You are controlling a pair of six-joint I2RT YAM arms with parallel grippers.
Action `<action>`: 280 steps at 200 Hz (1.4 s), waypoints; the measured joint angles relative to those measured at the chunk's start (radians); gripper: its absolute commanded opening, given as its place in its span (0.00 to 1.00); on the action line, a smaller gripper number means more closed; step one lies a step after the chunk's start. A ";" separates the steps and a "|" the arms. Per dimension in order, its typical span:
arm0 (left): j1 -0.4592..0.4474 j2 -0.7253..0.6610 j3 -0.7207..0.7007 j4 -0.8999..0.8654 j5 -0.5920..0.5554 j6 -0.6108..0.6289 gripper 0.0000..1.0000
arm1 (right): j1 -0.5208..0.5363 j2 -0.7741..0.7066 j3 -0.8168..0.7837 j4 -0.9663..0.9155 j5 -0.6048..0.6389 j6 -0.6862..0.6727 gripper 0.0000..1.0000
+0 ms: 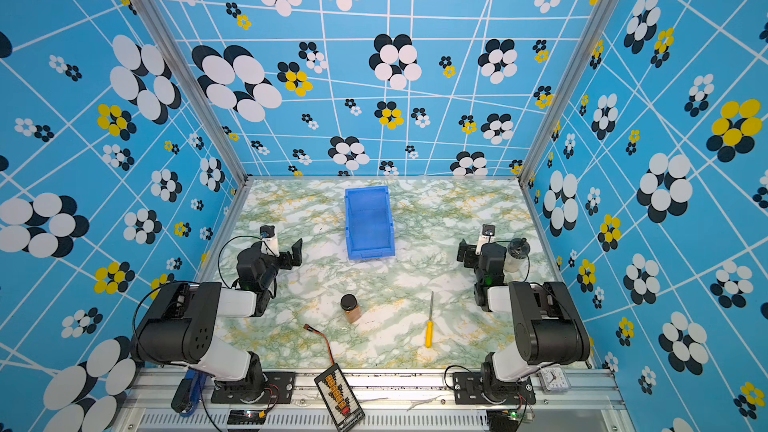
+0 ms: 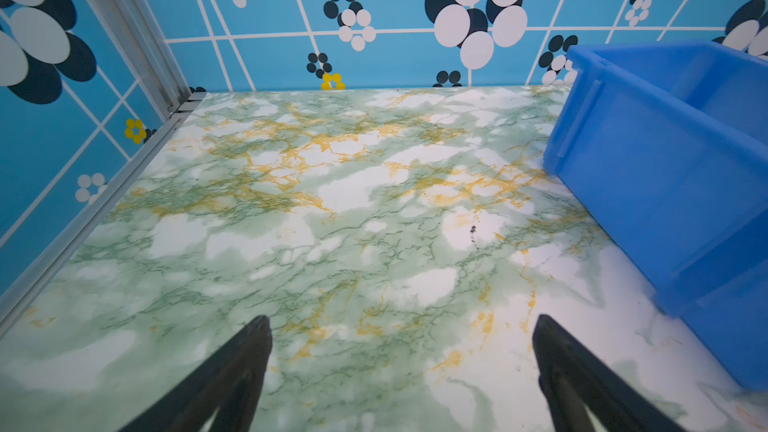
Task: Put the screwdriver in the bin
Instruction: Pick up the screwdriver from the bottom-center of the table.
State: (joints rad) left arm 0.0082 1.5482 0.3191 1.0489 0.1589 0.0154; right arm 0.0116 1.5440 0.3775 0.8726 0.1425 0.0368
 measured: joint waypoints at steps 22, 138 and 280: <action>-0.004 0.000 0.000 -0.005 0.007 0.004 0.99 | 0.000 0.000 0.000 0.000 0.000 0.000 0.99; -0.004 -0.113 0.174 -0.378 0.017 0.023 0.99 | -0.001 -0.283 0.444 -0.746 -0.033 0.236 0.99; -0.003 -0.049 1.126 -1.593 0.073 0.123 0.99 | 0.474 -0.335 0.584 -1.780 -0.119 0.539 0.75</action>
State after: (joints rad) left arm 0.0051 1.4994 1.4456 -0.5438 0.2317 0.1387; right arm 0.4854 1.2087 0.9619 -0.9073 0.0231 0.5755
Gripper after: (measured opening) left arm 0.992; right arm 0.789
